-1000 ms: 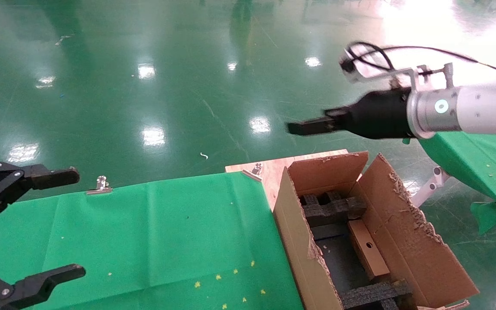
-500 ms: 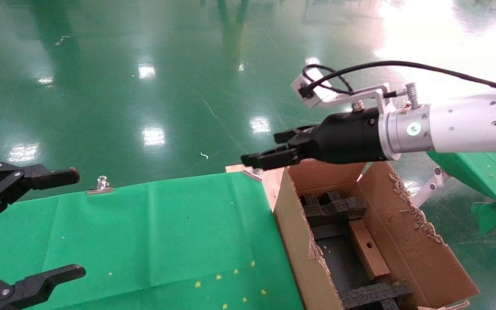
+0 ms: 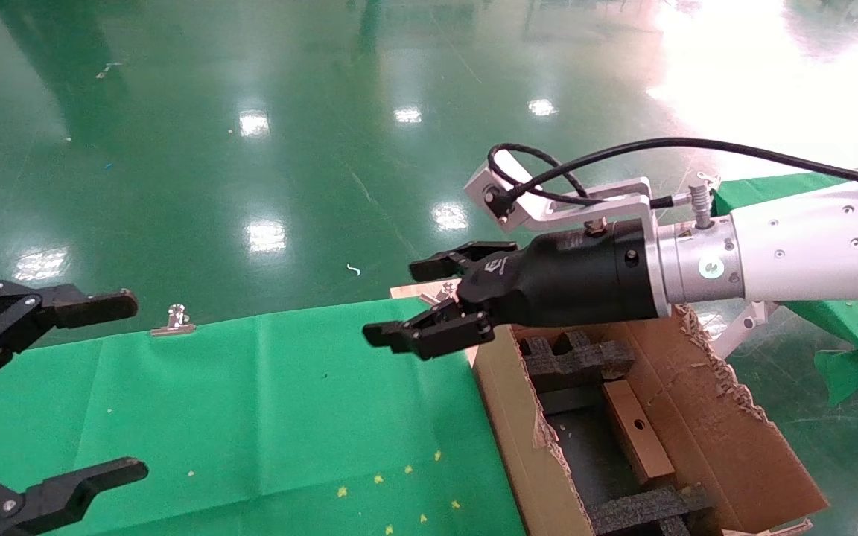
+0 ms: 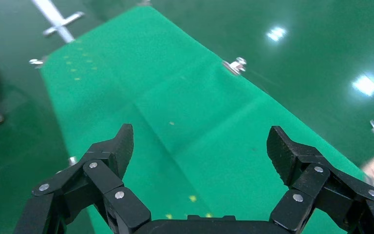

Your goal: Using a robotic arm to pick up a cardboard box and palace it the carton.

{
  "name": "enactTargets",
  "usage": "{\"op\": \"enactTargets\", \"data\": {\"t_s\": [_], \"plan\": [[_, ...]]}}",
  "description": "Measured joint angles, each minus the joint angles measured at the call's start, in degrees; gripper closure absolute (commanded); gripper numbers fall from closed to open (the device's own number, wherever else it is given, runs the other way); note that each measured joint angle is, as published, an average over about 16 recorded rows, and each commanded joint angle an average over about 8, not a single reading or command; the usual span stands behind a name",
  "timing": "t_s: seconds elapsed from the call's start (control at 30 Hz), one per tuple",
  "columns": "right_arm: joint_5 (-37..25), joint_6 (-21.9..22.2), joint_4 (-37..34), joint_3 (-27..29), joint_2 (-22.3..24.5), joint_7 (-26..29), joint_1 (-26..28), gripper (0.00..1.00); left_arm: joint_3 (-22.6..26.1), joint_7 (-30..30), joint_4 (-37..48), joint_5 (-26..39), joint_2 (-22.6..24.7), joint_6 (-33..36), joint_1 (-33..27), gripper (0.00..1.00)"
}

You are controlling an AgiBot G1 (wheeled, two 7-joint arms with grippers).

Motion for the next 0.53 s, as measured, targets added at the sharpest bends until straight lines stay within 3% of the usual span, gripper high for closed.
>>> {"op": "enactTargets", "data": {"t_s": [0.3, 0.53], "plan": [[5.0, -7.4, -0.8, 13.5, -1.2, -10.9, -9.8, 0.0, 0.0, 0.0, 0.0, 0.0, 0.0, 0.0, 0.0, 0.0], [7.0, -10.2, -1.1, 18.7, -1.6, -15.2, -13.6, 0.0, 0.0, 0.0, 0.0, 0.0, 0.0, 0.0, 0.0, 0.0]]}}
